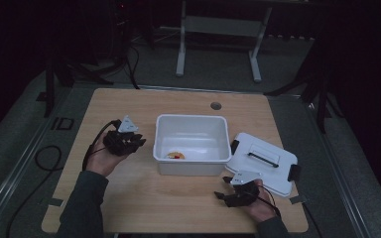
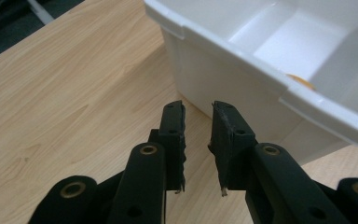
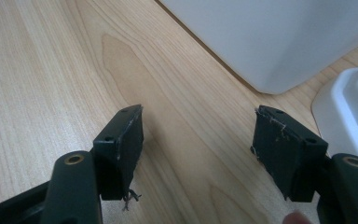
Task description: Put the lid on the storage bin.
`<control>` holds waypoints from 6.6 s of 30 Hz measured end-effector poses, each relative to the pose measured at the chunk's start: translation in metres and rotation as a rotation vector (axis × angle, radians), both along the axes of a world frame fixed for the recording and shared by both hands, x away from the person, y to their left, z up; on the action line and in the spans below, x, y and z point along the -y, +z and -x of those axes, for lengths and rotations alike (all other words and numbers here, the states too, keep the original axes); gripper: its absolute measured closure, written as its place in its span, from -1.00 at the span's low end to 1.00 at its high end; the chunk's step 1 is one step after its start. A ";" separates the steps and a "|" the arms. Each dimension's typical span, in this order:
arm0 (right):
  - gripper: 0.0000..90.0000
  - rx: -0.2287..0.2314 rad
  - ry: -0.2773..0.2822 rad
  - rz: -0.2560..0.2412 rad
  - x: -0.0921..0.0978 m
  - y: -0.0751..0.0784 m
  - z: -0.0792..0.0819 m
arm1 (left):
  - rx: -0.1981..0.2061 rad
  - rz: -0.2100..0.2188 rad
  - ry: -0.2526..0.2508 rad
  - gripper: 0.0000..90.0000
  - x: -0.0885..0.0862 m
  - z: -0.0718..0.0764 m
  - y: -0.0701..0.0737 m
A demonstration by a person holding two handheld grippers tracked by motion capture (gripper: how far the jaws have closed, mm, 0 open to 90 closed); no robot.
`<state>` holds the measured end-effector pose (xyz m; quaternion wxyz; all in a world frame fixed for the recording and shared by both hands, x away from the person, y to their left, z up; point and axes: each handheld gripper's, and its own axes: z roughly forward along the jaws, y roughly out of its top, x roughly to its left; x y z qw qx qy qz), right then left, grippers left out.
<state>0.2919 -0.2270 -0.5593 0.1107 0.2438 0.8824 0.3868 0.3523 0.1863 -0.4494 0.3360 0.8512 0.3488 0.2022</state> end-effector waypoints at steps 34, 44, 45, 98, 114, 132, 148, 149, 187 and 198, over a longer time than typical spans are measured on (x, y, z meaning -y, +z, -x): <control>-0.26 0.000 -0.002 0.000 0.000 0.000 0.000 | -0.012 0.081 0.072 0.46 -0.003 0.021 -0.074; -0.27 -0.001 -0.002 0.000 0.000 0.000 0.000 | -0.041 0.067 0.054 0.43 0.003 0.023 -0.092; -0.27 -0.001 -0.003 0.000 0.000 0.000 0.000 | -0.041 0.068 0.050 0.43 0.002 0.023 -0.092; 0.23 0.077 -0.069 0.167 0.036 0.066 -0.003 | -0.085 0.083 0.006 0.32 0.005 0.019 -0.107; 0.26 0.124 -0.128 0.257 0.065 0.097 -0.020 | -0.083 0.087 0.006 0.31 0.005 0.020 -0.108; 0.49 0.115 -0.114 0.388 0.080 0.110 -0.041 | -0.083 0.088 0.005 0.30 0.005 0.020 -0.108; 0.48 0.084 -0.091 0.476 0.080 0.113 -0.059 | -0.082 0.089 0.005 0.30 0.005 0.020 -0.108; 0.48 0.084 -0.086 0.485 0.079 0.112 -0.060 | -0.083 0.089 0.005 0.30 0.005 0.020 -0.108; 0.60 -0.034 0.013 0.699 0.063 0.093 -0.092 | -0.083 0.090 0.005 0.30 0.005 0.020 -0.108; 0.71 -0.063 0.034 0.746 0.061 0.090 -0.099 | -0.083 0.089 0.005 0.30 0.005 0.020 -0.108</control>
